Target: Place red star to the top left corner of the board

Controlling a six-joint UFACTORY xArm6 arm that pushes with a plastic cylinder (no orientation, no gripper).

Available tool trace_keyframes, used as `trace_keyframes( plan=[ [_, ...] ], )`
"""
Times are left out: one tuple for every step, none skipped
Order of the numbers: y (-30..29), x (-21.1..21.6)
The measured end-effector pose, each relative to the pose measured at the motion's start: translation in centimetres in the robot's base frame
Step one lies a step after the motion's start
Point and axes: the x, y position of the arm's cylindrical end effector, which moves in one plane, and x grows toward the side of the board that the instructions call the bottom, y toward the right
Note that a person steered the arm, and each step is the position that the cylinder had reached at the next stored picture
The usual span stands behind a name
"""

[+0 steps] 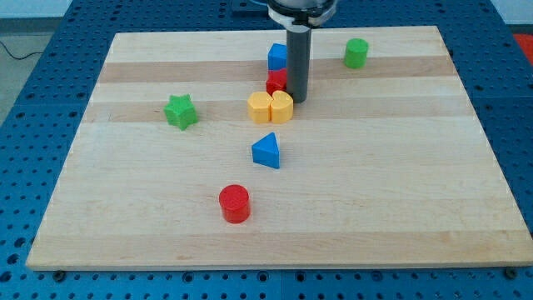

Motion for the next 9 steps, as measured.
trace_keyframes(
  plan=[
    [1.9,-1.0],
    [0.0,-2.3],
    [-3.9,-2.6],
    [-6.3,-2.9],
    [-4.3,-2.9],
    [-2.4,-2.9],
    [-3.7,-2.8],
    [-4.9,-1.3],
    [-6.3,-0.8]
  ],
)
